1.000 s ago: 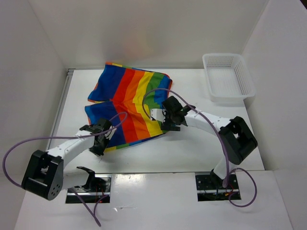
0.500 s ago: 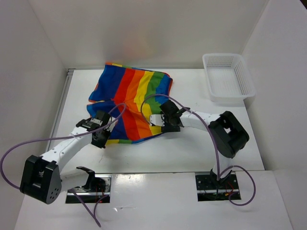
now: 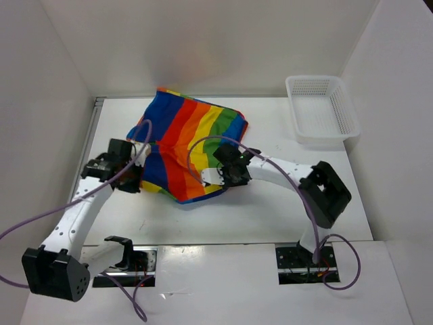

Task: Fold and stack the shorts
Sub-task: Fold the shorts

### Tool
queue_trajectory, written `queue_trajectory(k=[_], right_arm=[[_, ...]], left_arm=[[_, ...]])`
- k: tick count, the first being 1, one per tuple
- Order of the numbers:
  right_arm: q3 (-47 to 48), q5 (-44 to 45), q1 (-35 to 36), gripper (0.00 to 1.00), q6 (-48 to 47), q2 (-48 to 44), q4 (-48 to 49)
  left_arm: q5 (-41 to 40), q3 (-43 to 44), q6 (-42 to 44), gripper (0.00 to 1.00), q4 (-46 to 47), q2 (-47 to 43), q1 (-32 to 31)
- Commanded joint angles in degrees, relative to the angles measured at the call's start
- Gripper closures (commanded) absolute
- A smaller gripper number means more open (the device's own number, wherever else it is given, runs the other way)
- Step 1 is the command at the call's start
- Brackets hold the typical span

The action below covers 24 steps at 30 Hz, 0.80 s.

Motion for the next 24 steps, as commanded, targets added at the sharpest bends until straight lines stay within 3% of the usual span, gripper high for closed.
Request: queue_trajectory(k=[1, 3, 6, 11, 14, 19, 24], right_arm=[[12.08, -11.67, 7.15, 1.0, 6.2, -11.93, -21.99], [18.65, -17.89, 10.58, 1.0, 9.02, -14.33, -26.87], [25.35, -20.48, 10.59, 1.0, 15.09, -15.13, -30.32], [20.56, -19.25, 6.65, 1.0, 15.72, -15.66, -24.37], [18.17, -22.23, -1.34, 1.0, 15.72, -13.12, -21.45], [17.99, -27.59, -11.63, 1.0, 16.95, -5.91, -20.04], [13.34, -28.13, -12.17, 1.0, 17.48, -4.76, -18.89]], left_arm=[[8.24, 14.89, 0.12, 1.0, -3.67, -3.12, 4.41], [11.58, 21.61, 0.12, 1.0, -3.67, -0.68, 7.31], [13.27, 32.08, 0.12, 1.0, 1.5, 5.66, 10.56], [11.52, 39.21, 0.12, 1.0, 14.95, 17.52, 11.1], [10.03, 43.16, 0.12, 1.0, 21.54, 25.61, 11.1], [6.69, 46.25, 0.12, 1.0, 28.66, 35.98, 5.49], [1.24, 46.25, 0.12, 1.0, 35.51, 44.16, -0.14]])
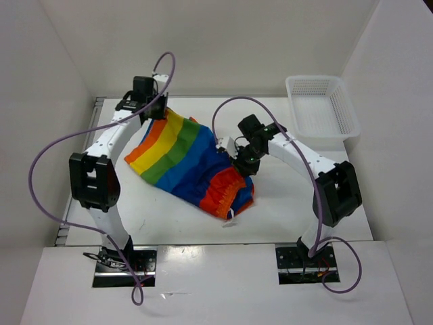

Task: Fold and stack the shorts
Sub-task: Fold the shorts

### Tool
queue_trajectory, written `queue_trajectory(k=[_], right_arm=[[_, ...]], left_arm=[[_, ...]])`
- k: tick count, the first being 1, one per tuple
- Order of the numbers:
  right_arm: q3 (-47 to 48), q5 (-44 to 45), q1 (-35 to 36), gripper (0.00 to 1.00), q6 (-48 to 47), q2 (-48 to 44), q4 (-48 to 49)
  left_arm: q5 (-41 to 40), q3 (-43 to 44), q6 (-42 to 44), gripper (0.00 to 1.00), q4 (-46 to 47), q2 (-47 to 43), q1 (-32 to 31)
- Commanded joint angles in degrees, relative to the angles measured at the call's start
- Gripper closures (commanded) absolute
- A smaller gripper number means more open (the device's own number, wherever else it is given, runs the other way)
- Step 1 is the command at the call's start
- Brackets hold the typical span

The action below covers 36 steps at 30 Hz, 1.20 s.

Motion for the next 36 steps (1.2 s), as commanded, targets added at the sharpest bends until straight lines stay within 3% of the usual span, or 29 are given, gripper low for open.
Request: queue_trajectory(k=[1, 10, 12, 13, 14, 16, 17, 18, 19, 23, 25, 30, 36], right_arm=[[-2.48, -3.34, 0.03, 1.0, 0.71, -0.69, 0.95], [-6.26, -5.98, -4.55, 1.0, 2.1, -1.83, -2.22], [-7.76, -2.56, -5.08, 0.76, 4.48, -1.83, 0.41], [-8.29, -1.77, -5.08, 0.62, 4.49, -1.83, 1.9], [-8.29, -1.07, -6.39, 0.34, 5.28, -1.31, 2.44], [-6.98, -0.53, -8.67, 0.15, 6.86, -1.3, 3.14], [-6.98, -0.53, -11.56, 0.07, 7.56, -1.3, 3.93], [-6.19, -0.53, -13.06, 0.04, 8.18, -1.3, 4.55], [-5.66, 0.16, -14.47, 0.04, 9.58, -1.3, 5.69], [-5.13, -2.55, -17.91, 0.04, 10.64, -3.75, 4.91], [-6.71, -5.71, -17.91, 0.02, 12.13, -4.29, 4.38], [-10.66, -7.83, -17.91, 0.0, 15.04, -4.39, 6.67], [-10.14, -8.89, -16.51, 0.0, 17.93, 0.45, 11.05]], left_arm=[[-3.86, 3.71, 0.21, 1.0, 9.52, 3.48, -2.11], [-9.92, 4.25, 0.21, 0.99, 16.38, 11.58, -6.68], [-12.29, 4.25, 0.21, 0.91, 16.91, 13.16, -7.3], [-12.91, 4.25, 0.21, 0.79, 17.43, 13.17, -7.3], [-13.53, 4.25, 0.21, 0.52, 18.65, 13.69, -7.3], [-15.02, 4.25, 0.21, 0.22, 21.29, 13.7, -7.3], [-15.64, 4.25, 0.21, 0.15, 21.82, 13.7, -7.3], [-16.16, 4.94, 0.21, 0.04, 21.83, 13.7, -6.69], [-16.69, 4.95, 0.21, 0.0, 21.83, 13.09, -6.07], [-14.42, 5.92, 0.21, 0.0, 9.9, 10.81, -4.31], [-13.88, 0.67, 0.21, 0.0, 5.5, 9.66, -2.74], [-12.4, -12.08, 0.21, 0.0, 2.41, 4.65, -0.63], [-8.79, -17.45, 0.21, 0.0, 2.49, 4.55, 2.72]])
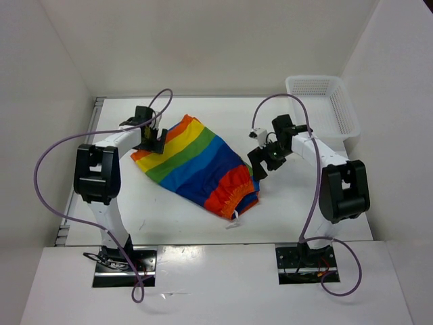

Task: Fold and stack the shorts
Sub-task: Fold the shorts

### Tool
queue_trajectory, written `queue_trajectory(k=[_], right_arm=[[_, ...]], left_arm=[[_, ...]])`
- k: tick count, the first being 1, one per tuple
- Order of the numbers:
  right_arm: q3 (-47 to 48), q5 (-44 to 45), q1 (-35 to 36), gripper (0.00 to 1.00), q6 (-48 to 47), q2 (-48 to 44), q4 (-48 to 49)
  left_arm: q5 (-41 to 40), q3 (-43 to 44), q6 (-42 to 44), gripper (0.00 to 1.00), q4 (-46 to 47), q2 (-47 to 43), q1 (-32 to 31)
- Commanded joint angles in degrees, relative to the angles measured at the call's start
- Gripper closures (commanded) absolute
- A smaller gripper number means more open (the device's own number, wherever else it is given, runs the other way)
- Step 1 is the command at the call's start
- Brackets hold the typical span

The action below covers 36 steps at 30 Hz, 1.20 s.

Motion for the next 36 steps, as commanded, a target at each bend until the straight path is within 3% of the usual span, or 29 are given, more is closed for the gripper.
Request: queue_trajectory(k=[1, 4, 6, 7, 8, 10, 11, 14, 16, 18, 19, 20, 21, 22, 28, 36], right_arm=[[-0.91, 0.03, 3.29, 0.02, 2.53, 2.92, 5.33], [-3.9, 1.54, 7.77, 0.07, 2.53, 4.51, 7.0], [-4.43, 2.94, 9.19, 0.21, 3.14, 5.3, 7.79], [-4.44, 2.94, 9.19, 0.28, 3.93, 6.0, 8.67], [-4.44, 4.69, 9.19, 0.43, 4.46, 6.79, 9.2], [-3.74, 7.06, 9.19, 0.57, 5.33, 7.58, 10.77], [-2.95, 9.86, 9.19, 0.73, 6.04, 8.55, 11.74], [3.36, 14.43, 8.67, 0.91, 8.33, 11.27, 15.35], [10.74, 16.82, 8.67, 0.96, 10.61, 14.68, 17.89], [19.24, 18.15, 8.67, 0.88, 11.23, 17.68, 18.6], [21.9, 19.46, 8.67, 0.76, 11.75, 20.74, 19.39], [24.37, 21.64, 8.67, 0.34, 11.76, 22.25, 19.92], [28.83, 23.06, 8.67, 0.16, 11.76, 23.57, 19.93], [30.79, 24.55, 8.67, 0.03, 12.28, 24.8, 21.32], [31.78, 32.48, 8.67, 0.0, 15.61, 20.87, 23.98], [15.44, 19.48, 7.52, 0.0, 30.09, 7.33, 18.61]], left_arm=[[2.1, -1.52, 0.14, 0.0, 1.81, -2.09, 1.47], [0.61, -3.46, 0.14, 0.0, 3.14, 0.1, 2.7], [-0.01, -3.47, 0.14, 0.06, 2.36, 1.25, 3.41], [-0.01, -2.94, 0.14, 0.11, 1.83, 1.95, 4.28], [0.51, -2.94, 0.14, 0.26, 1.21, 1.96, 4.29], [0.51, -3.81, 0.14, 0.38, 1.21, 1.17, 4.91], [0.51, -4.86, 0.14, 0.42, 1.21, 1.17, 4.91], [-0.54, -6.62, 0.14, 0.55, 1.21, -0.59, 5.43], [-1.06, -7.77, 0.14, 0.62, 0.07, -2.17, 6.05], [-1.07, -8.29, 0.14, 0.62, -2.12, -3.57, 6.58], [-1.07, -9.34, 0.14, 0.62, -2.65, -4.45, 6.58], [-1.07, -9.88, 0.14, 0.62, -3.44, -6.29, 6.58], [-0.55, -10.4, 0.14, 0.61, -4.06, -7.26, 6.58], [-0.54, -11.02, 0.14, 0.59, -5.81, -8.23, 6.58], [3.85, -12.08, 0.14, 0.47, -12.32, -15.18, 6.58], [3.59, -6.02, 0.14, 0.3, -11.02, -14.66, 9.39]])
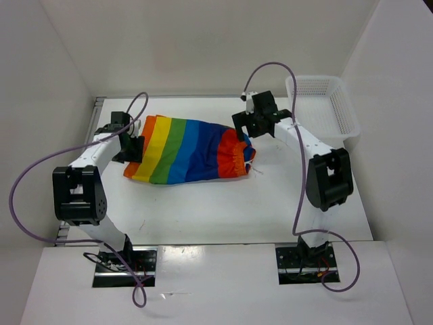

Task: Fold and stack the shorts
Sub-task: Fold the shorts

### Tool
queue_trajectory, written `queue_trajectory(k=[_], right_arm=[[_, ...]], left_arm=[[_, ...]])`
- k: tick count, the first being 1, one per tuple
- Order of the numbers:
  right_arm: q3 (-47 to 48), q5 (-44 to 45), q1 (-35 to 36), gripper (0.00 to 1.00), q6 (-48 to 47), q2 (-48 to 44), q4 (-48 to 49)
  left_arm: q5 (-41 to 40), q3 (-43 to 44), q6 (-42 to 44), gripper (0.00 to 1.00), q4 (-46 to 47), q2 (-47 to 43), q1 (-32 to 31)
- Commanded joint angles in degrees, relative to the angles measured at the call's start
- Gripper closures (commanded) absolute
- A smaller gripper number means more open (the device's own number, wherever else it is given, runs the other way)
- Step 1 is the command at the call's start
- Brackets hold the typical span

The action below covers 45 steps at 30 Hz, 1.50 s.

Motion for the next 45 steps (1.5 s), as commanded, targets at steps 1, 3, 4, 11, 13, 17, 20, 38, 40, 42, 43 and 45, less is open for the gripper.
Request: queue_trajectory(k=[1, 3, 4, 11, 13, 17, 20, 38, 40, 42, 43, 45], right_arm=[[-5.75, -6.97, -0.28, 0.0, 10.34, -5.0, -1.65], [-9.44, -7.69, -0.28, 0.0, 14.48, -5.0, -0.69], [-10.67, -8.48, -0.28, 0.0, 15.44, -4.13, 0.27], [-11.21, -11.12, -0.28, 0.0, 20.54, 0.71, 1.42], [-11.74, -10.6, -0.28, 0.0, 23.09, 1.76, 1.42], [-13.15, -8.93, -0.28, 0.03, 24.86, 3.96, 1.42], [-14.46, -8.31, -0.28, 0.12, 26.26, 5.19, 1.42], [-14.38, -2.41, -6.08, 1.0, 11.95, 1.77, 3.0], [-13.58, -5.21, -7.65, 1.0, 10.36, 1.77, 3.0], [-11.84, -8.12, -7.66, 1.0, 6.52, 1.77, 1.69], [-11.83, -10.31, -7.66, 1.0, 5.27, 1.77, 1.16], [-10.51, -14.89, -7.66, 1.0, 3.77, 1.16, -0.06]], left_arm=[[0.86, 5.04, 0.05, 0.3, 2.25, 1.8, 1.56], [0.86, 7.24, 0.05, 0.27, 4.71, 5.14, 1.56], [0.25, 8.2, 0.05, 0.27, 4.73, 7.5, 1.56], [3.93, 13.66, 0.05, 0.19, 5.43, 14.99, 2.09], [3.93, 13.66, 0.05, 0.19, 5.43, 16.75, 2.09], [3.93, 11.65, 0.05, 0.19, 6.21, 17.81, 2.09], [2.09, 9.89, 0.05, 0.19, 6.93, 17.81, 2.09], [-2.65, 4.18, 0.05, 0.56, 7.45, 15.79, 2.09], [-2.66, 3.12, 0.05, 0.56, 8.06, 14.65, 2.09], [-3.19, 2.41, 0.05, 0.53, 8.07, 13.07, 2.09], [-3.19, 2.41, 0.05, 0.5, 8.07, 11.67, 2.09], [-4.41, 4.07, 0.05, 0.43, 8.07, 9.9, 1.48]])
